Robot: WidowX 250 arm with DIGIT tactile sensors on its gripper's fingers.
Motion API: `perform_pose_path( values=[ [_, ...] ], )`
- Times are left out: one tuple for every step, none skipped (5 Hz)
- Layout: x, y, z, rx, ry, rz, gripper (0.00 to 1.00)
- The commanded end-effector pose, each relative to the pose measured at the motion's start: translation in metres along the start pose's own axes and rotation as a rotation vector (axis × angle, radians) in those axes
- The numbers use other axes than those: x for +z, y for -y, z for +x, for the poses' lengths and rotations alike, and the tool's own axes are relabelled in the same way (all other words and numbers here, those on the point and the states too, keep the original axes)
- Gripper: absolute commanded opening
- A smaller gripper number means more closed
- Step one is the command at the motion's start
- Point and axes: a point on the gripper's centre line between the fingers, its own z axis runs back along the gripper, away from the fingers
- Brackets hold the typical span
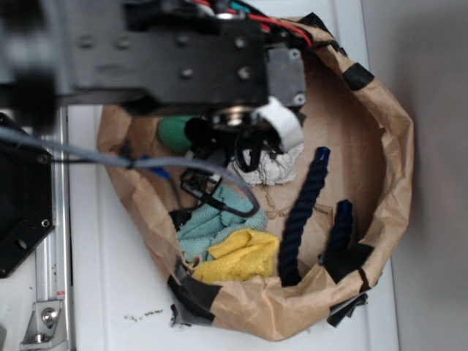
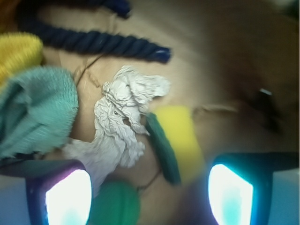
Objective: Grab the green sponge.
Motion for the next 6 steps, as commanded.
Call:
perform_pose_path(
  values=[
    [-0.025,-0.031,0.005,-0.137,-0.022,0.050,1.00],
    [-0.038,-0.035,0.007,-0.076,-0.035,0.045,1.00],
    [-0.022,-0.044,-0.010,0.185,0.111,0.051,0.00],
    [0.008,-0.049,-0.017,0.435,0.152,0.163,0.00],
    [0.058,-0.043,-0.012,0.604,0.238,0.210,0.00],
    [0.093,-0.036,0.003,0.715,0.146,0.187,0.00]
  ],
)
